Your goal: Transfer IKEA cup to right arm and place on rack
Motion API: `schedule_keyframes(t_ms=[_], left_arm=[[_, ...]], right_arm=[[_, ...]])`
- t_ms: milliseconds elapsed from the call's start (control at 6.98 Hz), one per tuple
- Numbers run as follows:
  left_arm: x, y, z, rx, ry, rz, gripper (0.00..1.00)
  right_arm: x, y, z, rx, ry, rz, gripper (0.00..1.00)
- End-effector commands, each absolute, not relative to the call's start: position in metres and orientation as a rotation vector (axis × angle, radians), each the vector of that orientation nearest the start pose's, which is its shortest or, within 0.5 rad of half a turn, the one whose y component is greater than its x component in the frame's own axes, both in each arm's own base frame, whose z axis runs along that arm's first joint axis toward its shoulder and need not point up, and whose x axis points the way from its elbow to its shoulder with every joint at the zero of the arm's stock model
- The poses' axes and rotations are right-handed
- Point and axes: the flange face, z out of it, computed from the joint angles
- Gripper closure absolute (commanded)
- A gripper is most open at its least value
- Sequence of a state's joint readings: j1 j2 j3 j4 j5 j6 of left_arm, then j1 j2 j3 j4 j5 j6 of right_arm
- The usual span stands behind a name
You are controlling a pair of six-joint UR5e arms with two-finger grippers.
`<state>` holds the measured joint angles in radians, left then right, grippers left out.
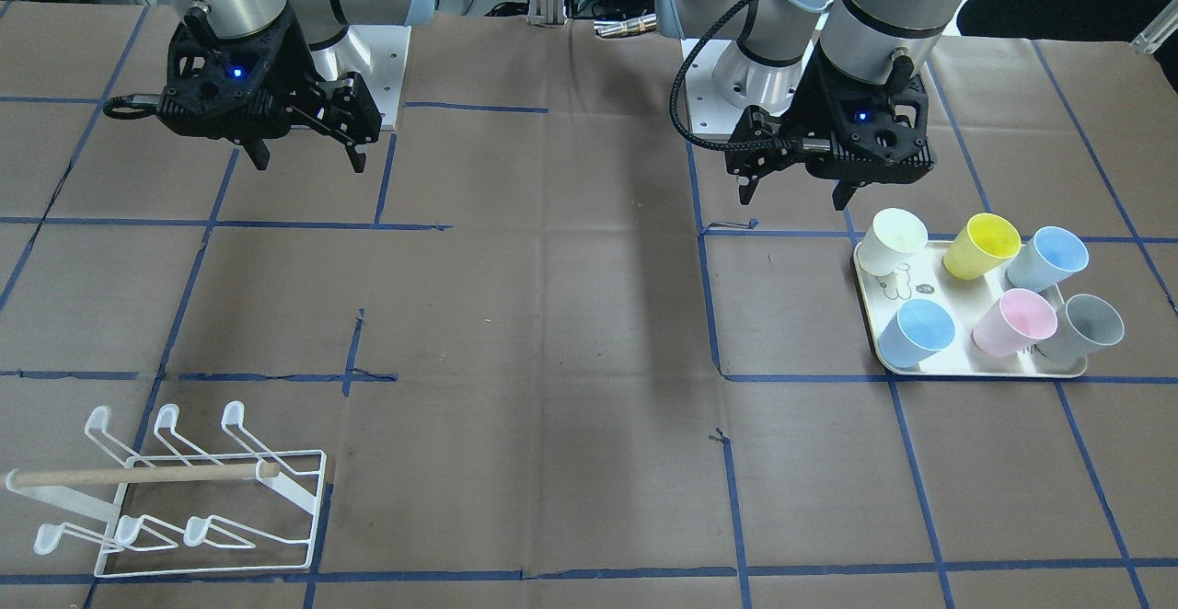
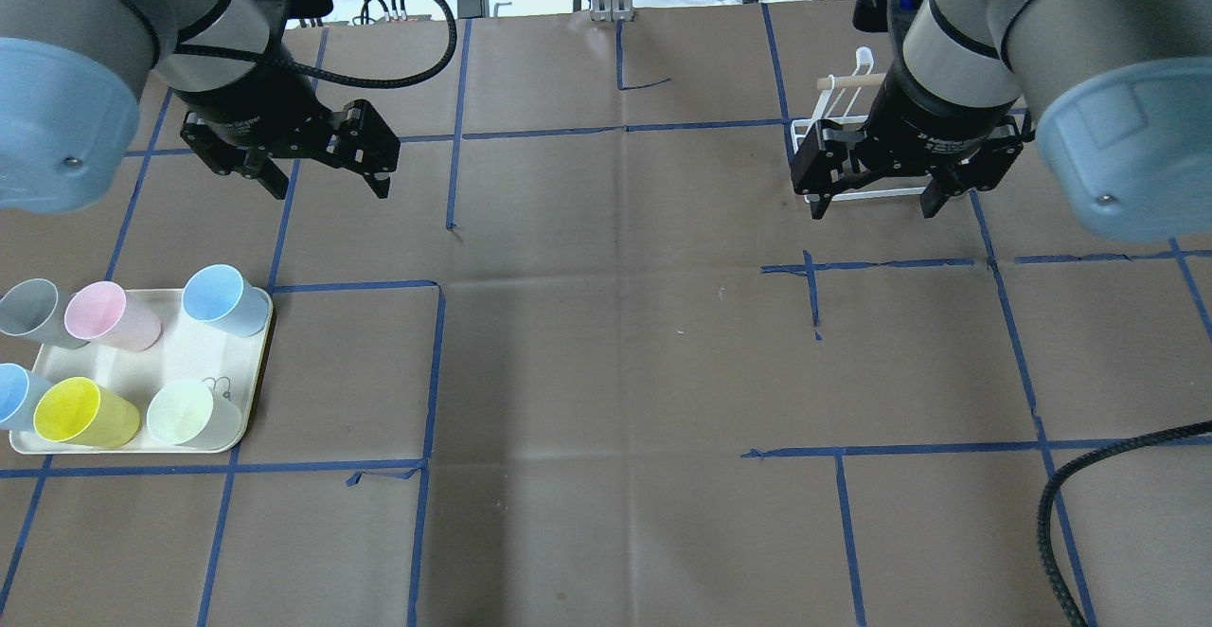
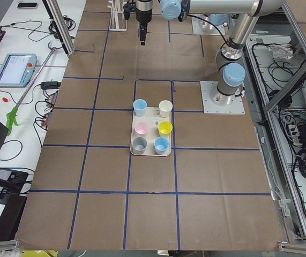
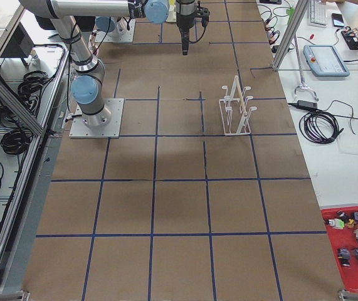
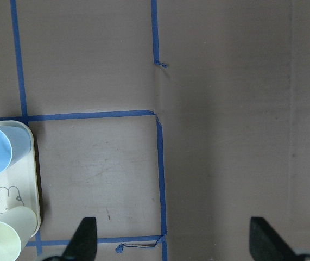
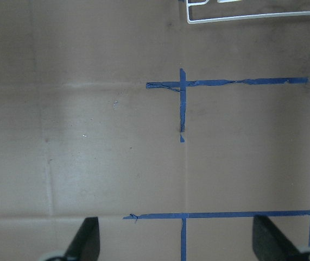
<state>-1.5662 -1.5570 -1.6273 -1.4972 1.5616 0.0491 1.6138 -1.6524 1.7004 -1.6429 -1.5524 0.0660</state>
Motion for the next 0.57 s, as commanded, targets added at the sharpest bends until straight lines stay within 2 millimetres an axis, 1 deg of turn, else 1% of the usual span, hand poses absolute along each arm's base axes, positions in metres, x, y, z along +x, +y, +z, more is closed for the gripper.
schedule_keyframes(t_ms=[0, 430], left_arm=[[-0.1317, -0.4893, 0.4741, 0.073, 3.146, -0.049, 0.01], [-0.1312, -0.4909, 0.4735, 0.075, 3.14, -0.065, 0.01]], right_arm=[[0.1547, -0.4528, 0.4694, 0.036, 3.122, -0.032, 0.0], [0.1546, -0.4537, 0.4674, 0.021, 3.124, -0.027, 0.0]])
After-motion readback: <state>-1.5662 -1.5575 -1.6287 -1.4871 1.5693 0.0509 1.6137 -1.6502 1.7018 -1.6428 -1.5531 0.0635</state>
